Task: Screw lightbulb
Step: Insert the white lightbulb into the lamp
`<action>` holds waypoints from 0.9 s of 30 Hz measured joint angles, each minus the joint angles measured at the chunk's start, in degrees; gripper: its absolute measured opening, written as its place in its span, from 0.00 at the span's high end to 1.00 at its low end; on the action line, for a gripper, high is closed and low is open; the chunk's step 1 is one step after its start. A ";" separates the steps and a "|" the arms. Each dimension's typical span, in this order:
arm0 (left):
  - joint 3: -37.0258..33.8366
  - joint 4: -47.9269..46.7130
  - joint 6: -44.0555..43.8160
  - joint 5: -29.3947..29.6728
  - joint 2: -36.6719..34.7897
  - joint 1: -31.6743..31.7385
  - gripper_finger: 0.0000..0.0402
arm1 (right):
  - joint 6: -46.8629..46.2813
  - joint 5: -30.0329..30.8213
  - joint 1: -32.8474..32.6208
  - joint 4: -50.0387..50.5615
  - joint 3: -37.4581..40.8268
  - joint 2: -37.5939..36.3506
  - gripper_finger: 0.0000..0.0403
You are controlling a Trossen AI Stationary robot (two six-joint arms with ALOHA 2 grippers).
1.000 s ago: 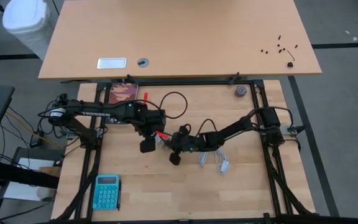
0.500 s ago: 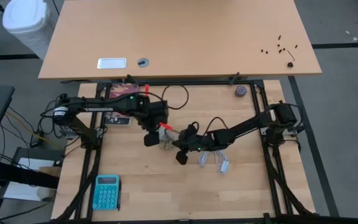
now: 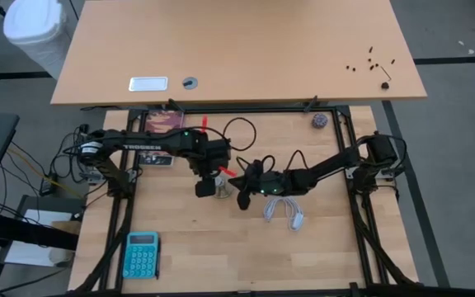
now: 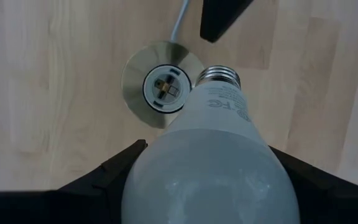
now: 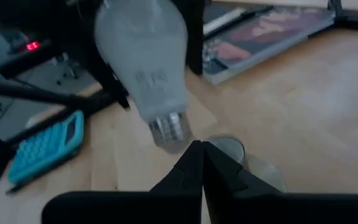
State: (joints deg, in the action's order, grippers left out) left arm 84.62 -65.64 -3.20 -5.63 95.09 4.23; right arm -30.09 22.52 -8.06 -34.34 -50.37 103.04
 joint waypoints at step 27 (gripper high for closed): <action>-0.02 7.93 -1.66 2.60 -0.04 0.00 0.32 | 3.26 -4.40 2.31 -1.47 -0.04 -0.02 0.97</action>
State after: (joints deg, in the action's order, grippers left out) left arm 84.60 -57.71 -4.86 -3.03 95.04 4.23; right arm -26.83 18.12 -5.75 -35.81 -50.41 103.02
